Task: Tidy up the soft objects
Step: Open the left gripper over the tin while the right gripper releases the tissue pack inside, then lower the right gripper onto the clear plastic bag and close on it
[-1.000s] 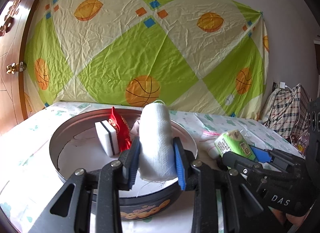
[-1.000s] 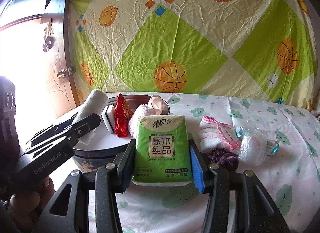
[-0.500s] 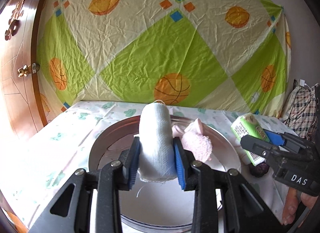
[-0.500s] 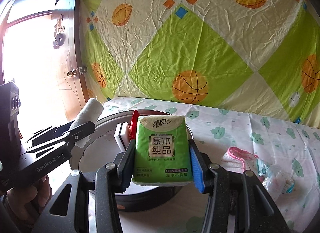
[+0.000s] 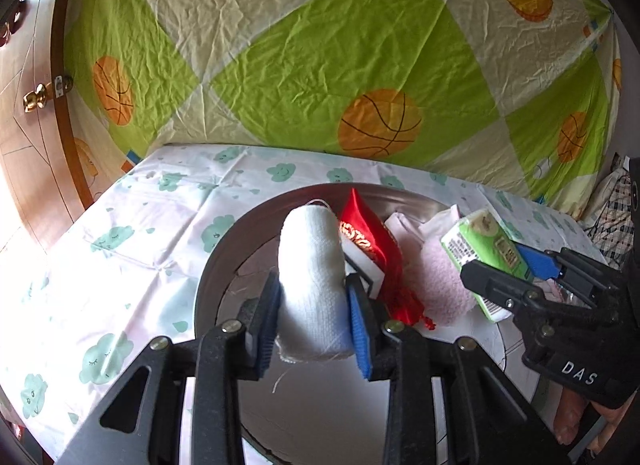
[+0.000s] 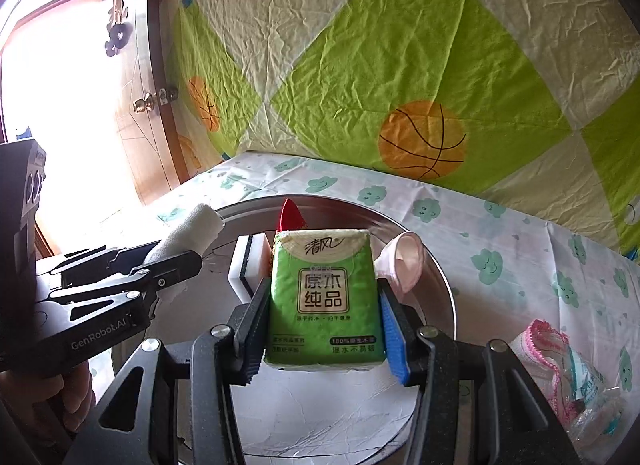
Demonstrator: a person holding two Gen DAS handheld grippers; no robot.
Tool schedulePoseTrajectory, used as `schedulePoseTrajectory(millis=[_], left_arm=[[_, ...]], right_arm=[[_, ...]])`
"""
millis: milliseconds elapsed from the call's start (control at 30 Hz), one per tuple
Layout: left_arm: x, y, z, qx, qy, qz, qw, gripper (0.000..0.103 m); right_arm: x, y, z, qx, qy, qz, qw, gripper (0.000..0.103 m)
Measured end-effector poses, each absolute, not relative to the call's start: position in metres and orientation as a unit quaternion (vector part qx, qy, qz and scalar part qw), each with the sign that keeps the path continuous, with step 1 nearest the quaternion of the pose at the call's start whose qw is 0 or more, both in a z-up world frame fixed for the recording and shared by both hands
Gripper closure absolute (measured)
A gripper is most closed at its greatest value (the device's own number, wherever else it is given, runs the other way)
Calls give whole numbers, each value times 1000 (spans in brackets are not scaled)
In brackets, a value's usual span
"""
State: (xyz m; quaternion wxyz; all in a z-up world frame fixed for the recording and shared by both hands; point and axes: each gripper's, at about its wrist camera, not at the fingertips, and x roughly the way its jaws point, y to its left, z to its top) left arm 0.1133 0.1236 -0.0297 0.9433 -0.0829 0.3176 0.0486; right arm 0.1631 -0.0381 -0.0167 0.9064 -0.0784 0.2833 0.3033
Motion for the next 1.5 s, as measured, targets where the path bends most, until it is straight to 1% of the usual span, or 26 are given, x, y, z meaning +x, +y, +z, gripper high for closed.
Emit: schedulePoseTrajectory(millis=[300, 333, 400, 433, 467, 500, 533, 767, 967, 1000, 1067, 1233, 1300, 1500], left_arm=[[117, 127, -38, -82, 330, 51, 939, 71], [117, 127, -37, -81, 329, 53, 939, 71], [115, 126, -34, -77, 323, 56, 941, 68], [113, 125, -32, -73, 319, 60, 943, 55], [111, 125, -30, -70, 313, 66, 945, 36], [108, 124, -28, -69, 306, 73, 947, 28], [105, 124, -25, -69, 297, 78, 949, 23], [87, 104, -14, -66, 273, 70, 957, 23], [76, 59, -8, -54, 252, 40, 965, 23], [75, 50, -7, -50, 248, 33, 967, 22], [72, 32, -7, -43, 241, 21, 969, 15], [71, -12, -9, -24, 235, -10, 972, 15], [74, -28, -12, -16, 237, -19, 971, 12], [84, -63, -19, -4, 241, -40, 970, 10]], right_arm=[[167, -25, -28, -78, 301, 310, 898, 51], [167, -25, -28, -77, 302, 311, 898, 49], [166, -25, -28, -75, 303, 313, 897, 41], [165, -26, -28, -75, 301, 311, 898, 33], [165, -26, -28, -74, 298, 308, 901, 28], [164, -28, -27, -71, 294, 305, 903, 27], [162, -31, -26, -68, 289, 301, 906, 26], [143, -69, -21, -47, 272, 289, 917, 26], [122, -130, -21, -40, 254, 245, 935, 26], [119, -140, -21, -39, 251, 236, 938, 26], [115, -160, -22, -39, 245, 214, 945, 26], [112, -208, -25, -24, 239, 161, 957, 26], [113, -224, -28, -12, 242, 146, 959, 26], [122, -248, -38, -4, 259, 119, 958, 26]])
